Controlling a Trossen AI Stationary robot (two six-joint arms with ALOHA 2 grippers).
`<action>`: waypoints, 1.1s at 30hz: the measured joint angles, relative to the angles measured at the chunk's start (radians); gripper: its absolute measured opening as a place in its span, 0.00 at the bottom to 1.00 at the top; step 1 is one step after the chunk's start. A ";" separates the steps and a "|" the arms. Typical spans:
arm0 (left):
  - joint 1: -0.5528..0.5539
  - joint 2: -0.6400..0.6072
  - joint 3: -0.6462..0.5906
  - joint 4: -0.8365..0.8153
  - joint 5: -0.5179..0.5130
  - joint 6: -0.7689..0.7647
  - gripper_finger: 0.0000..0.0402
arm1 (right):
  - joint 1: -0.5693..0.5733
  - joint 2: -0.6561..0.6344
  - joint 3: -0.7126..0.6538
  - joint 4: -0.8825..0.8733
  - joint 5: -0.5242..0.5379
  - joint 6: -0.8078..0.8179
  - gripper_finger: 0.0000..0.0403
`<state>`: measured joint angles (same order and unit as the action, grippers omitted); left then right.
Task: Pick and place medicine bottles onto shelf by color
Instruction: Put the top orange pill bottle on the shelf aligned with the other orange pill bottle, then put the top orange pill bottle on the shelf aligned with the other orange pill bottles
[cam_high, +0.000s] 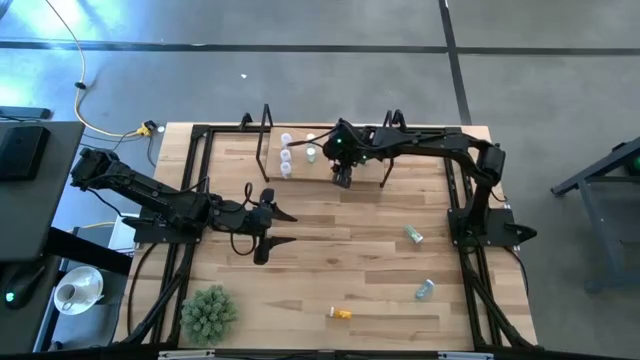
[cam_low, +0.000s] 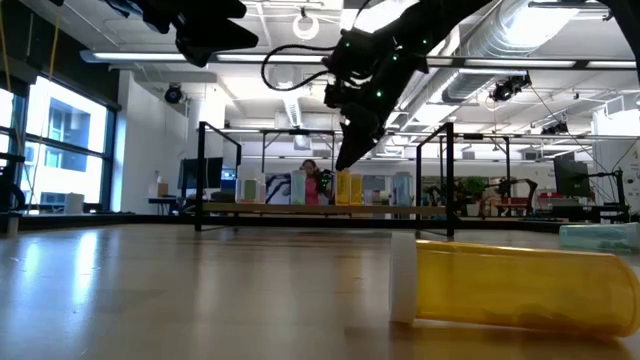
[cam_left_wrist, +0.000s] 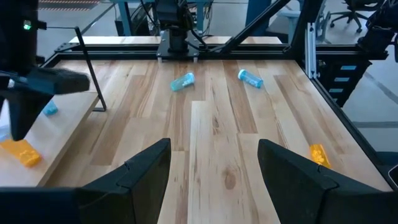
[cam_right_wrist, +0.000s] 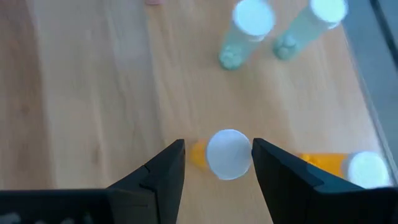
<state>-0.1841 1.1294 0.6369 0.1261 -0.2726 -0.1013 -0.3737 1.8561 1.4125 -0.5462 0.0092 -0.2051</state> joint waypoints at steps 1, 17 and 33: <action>0.000 0.000 0.000 0.000 0.000 0.000 0.58 | -0.001 0.005 0.000 0.004 0.001 -0.001 0.44; 0.000 0.000 0.000 -0.002 0.000 0.000 0.58 | 0.022 0.004 -0.002 -0.025 -0.022 0.050 0.44; 0.000 0.000 0.000 -0.002 0.000 0.000 0.58 | 0.261 0.008 -0.002 -0.131 -0.012 -0.174 0.44</action>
<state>-0.1844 1.1290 0.6369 0.1238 -0.2726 -0.1014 -0.1130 1.8638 1.4105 -0.6771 -0.0027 -0.3796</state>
